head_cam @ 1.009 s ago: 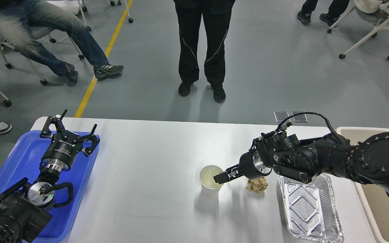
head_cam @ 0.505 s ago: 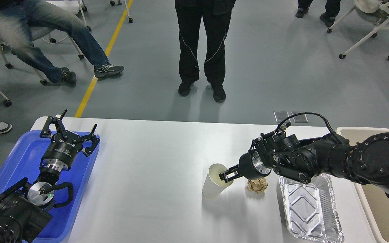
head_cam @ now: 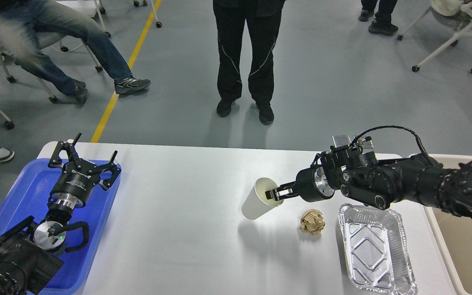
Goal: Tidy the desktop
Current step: 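Lift the gripped cup and carry it toward the beige bin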
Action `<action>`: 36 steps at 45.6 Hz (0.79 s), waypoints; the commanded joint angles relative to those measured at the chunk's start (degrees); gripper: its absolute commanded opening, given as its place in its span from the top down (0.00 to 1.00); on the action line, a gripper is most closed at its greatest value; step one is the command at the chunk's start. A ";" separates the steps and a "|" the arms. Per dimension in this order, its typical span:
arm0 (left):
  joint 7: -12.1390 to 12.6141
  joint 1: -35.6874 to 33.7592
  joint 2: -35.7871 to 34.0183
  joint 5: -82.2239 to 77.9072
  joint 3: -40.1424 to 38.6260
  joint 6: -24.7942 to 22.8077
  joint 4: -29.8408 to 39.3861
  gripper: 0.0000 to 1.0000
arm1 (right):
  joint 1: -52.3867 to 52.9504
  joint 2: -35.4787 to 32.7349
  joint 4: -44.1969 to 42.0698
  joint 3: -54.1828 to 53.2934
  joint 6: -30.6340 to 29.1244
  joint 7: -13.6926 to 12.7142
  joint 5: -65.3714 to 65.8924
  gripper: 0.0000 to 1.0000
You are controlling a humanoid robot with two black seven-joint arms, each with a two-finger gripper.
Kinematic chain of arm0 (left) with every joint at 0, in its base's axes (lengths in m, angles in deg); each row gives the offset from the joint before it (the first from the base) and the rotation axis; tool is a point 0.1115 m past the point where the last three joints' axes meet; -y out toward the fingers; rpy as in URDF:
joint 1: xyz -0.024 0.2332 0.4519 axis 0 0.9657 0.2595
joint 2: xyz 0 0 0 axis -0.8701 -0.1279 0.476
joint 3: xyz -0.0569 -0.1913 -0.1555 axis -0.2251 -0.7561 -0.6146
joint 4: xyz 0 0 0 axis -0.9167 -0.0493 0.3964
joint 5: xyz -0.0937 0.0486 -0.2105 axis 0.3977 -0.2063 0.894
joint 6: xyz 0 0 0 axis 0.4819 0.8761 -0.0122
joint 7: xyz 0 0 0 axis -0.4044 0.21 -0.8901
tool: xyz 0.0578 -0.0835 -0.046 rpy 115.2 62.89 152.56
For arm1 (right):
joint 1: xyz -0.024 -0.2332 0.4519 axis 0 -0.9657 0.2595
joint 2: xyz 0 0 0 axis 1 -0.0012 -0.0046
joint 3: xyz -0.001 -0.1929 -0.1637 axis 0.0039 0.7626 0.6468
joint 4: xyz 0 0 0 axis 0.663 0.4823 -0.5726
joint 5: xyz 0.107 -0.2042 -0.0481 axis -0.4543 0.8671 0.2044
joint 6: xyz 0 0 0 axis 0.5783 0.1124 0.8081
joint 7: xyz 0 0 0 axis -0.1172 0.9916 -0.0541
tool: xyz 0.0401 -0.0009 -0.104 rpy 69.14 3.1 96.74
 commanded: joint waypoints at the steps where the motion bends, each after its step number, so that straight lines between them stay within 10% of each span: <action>1: 0.00 0.00 0.00 0.00 0.00 0.00 0.00 0.00 | 0.58 -6.16 3.89 -8.60 -0.44 1.96 -0.35 1.00; 36: 0.00 0.00 0.00 0.00 0.00 0.00 0.00 0.00 | 9.46 -18.91 6.62 -16.70 -8.78 2.92 -13.53 1.00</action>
